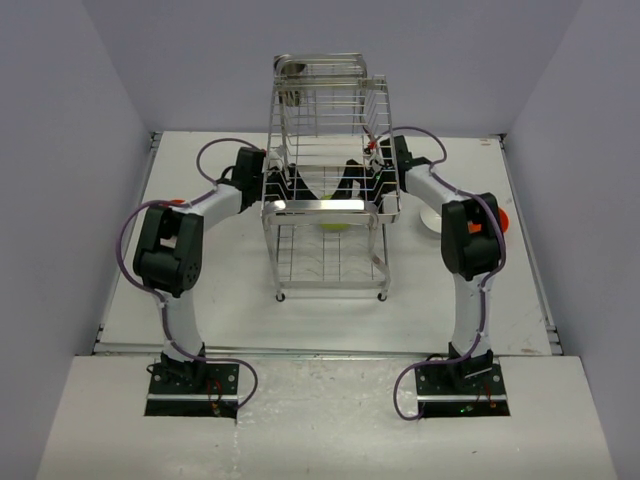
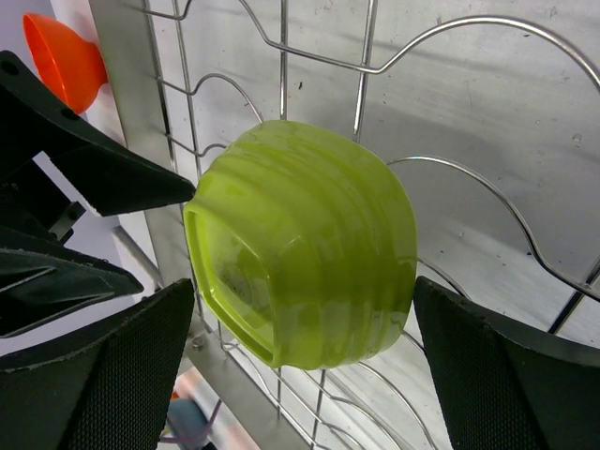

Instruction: Unload the bowls from the dish rack

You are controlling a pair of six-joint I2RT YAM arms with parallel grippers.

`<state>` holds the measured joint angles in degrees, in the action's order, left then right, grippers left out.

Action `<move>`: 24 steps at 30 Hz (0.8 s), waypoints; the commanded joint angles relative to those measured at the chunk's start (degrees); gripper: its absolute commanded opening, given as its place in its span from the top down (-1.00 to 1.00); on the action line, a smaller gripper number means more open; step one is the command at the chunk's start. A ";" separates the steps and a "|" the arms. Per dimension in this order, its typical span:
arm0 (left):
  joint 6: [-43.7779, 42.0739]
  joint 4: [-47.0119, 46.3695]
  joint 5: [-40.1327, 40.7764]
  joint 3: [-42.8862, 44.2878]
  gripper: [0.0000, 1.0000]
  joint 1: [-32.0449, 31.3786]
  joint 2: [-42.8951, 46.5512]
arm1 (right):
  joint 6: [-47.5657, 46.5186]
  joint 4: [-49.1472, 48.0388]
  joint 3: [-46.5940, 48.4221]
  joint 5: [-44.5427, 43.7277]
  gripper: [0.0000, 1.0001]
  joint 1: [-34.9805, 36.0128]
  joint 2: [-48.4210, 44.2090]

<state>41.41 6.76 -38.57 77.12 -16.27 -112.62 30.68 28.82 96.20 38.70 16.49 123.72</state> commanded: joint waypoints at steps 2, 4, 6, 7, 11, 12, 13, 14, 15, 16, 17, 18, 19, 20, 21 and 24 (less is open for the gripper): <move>0.43 -1.93 -2.21 1.45 -0.37 -0.08 -0.41 | -1.32 -1.66 0.21 0.94 -0.98 -0.06 -5.15; 0.43 -1.93 -2.13 1.63 -0.36 -0.08 -0.58 | -1.15 -2.10 -0.22 0.59 -0.98 -0.05 -5.94; 0.25 -1.93 -2.04 1.54 -0.36 -0.08 -0.59 | -1.23 -1.93 -0.05 0.94 -0.98 0.03 -6.21; 0.25 -1.93 -2.04 1.71 -0.36 -0.08 -0.76 | -1.23 -1.66 0.30 1.20 -0.98 0.03 -6.30; 0.25 -1.84 -2.04 1.80 -0.36 -0.08 -1.11 | -1.32 -1.84 0.30 3.04 -0.98 0.03 -6.30; 0.25 -1.93 -2.04 1.80 -0.36 -0.08 -1.11 | -1.23 -1.75 0.39 3.31 -0.98 0.03 -6.13; 0.25 -1.84 -2.04 1.89 -0.36 -0.08 -1.20 | -1.23 -1.92 0.39 3.66 -0.98 0.03 -5.86; 0.17 -1.84 -2.13 1.98 -0.36 0.01 -1.20 | -1.23 -2.27 0.13 4.10 -0.97 0.03 -5.86; 0.08 -1.84 -2.13 1.98 -0.36 -0.07 -1.11 | -1.15 -2.45 0.04 4.37 -0.97 0.03 -5.86; 0.08 -1.84 -2.13 1.98 -0.36 -0.08 -1.11 | -1.06 -2.71 -0.14 4.80 -0.97 0.12 -5.95; -0.01 -1.76 -2.13 1.98 -0.36 -0.08 -1.20 | -0.80 -3.67 -0.57 5.42 -0.96 0.12 -6.21; -0.01 -1.75 -2.13 1.89 -0.36 -0.08 -1.29 | -0.62 -4.12 -0.84 6.73 -0.96 0.21 -6.21; -0.01 -1.67 -2.13 1.80 -0.36 -0.08 -1.46 | -0.53 -4.30 -0.93 7.00 -0.96 0.21 -6.21; -0.01 -1.75 -2.13 1.72 -0.36 -0.08 -1.55 | -0.44 -4.38 -0.76 7.35 -0.93 0.21 -6.04; -0.01 -1.75 -2.21 1.80 -0.36 -0.08 -1.64 | -0.53 -4.47 -0.58 7.79 -0.92 0.30 -5.86; -0.01 -1.84 -2.21 1.72 -0.36 -0.08 -1.64 | -0.79 -5.00 -0.40 9.81 -0.85 0.56 -5.60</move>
<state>41.39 6.66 -38.83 77.14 -16.27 -113.62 30.41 26.17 95.70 44.56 16.56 120.46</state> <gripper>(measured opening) 0.682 0.932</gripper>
